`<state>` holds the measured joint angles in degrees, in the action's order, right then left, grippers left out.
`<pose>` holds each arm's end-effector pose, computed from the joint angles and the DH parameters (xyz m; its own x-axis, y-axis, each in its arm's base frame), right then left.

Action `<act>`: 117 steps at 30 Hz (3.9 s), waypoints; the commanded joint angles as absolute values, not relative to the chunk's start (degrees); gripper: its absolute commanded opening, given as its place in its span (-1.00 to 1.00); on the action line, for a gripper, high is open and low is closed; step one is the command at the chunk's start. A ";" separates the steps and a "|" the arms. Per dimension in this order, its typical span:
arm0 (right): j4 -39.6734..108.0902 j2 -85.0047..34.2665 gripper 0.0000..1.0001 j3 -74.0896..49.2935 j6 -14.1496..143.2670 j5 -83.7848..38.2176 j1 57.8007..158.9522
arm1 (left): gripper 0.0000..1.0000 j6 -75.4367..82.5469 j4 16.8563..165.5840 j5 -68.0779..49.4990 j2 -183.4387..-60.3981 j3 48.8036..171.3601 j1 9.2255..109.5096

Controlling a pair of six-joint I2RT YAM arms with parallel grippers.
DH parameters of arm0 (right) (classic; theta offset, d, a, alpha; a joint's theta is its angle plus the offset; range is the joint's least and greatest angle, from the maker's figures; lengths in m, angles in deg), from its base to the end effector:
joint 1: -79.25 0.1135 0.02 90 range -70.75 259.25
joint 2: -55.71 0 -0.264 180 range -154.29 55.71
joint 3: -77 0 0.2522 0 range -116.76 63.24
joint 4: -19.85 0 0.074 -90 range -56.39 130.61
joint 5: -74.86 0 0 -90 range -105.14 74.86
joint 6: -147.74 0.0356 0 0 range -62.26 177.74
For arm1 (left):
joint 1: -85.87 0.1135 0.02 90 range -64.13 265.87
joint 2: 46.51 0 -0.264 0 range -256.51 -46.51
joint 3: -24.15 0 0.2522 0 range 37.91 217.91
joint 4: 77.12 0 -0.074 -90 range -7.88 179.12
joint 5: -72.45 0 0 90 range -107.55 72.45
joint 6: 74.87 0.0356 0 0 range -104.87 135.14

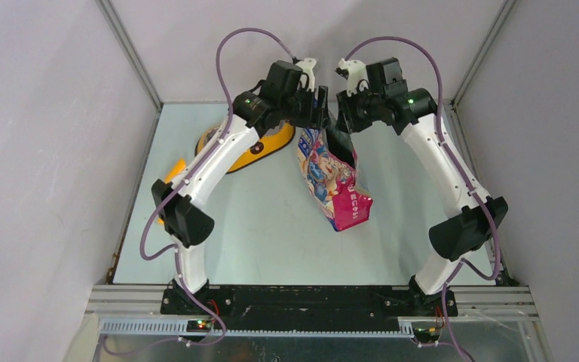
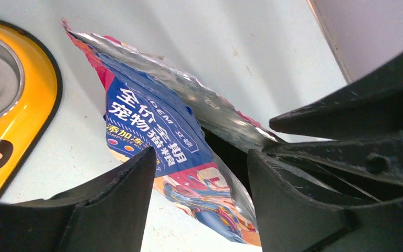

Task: Serve the pet food
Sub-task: Open the pet food bag at the center of the board.

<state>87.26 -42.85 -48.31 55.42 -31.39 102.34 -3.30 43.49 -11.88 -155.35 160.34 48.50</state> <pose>0.3333 0.1529 0.4176 -0.5757 -0.2877 -0.7653 -0.5956 0.7889 0.1515 0.3333 -0.2589 0.4212 -0.6120 0.0715 -0.7876 0.5029 0.8039 -0.3177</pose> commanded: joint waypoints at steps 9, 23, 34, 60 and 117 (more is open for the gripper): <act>84.72 -40.41 -0.50 -47.68 54.77 -26.36 103.99 | -0.52 -2.63 43.37 -16.36 -156.30 163.00 47.96; 82.67 -37.56 -0.92 -47.82 54.97 -11.90 106.29 | -1.00 -0.91 43.34 -24.11 -147.91 157.75 47.43; 81.97 -37.04 -1.00 -47.95 55.15 -7.63 106.48 | -1.00 -0.42 42.55 -30.85 -144.05 154.26 46.31; 87.65 -49.86 -0.15 -60.71 57.30 -21.71 107.76 | 0.31 2.48 42.27 -29.27 -154.00 161.65 45.77; 88.53 -52.13 -0.63 -71.88 54.49 -23.04 92.69 | 0.82 7.17 42.05 -5.00 -153.30 166.33 42.87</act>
<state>95.22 -54.02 -66.74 55.37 -20.68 93.66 5.75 41.83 -8.62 -155.57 166.99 44.26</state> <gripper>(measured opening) 0.094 0.910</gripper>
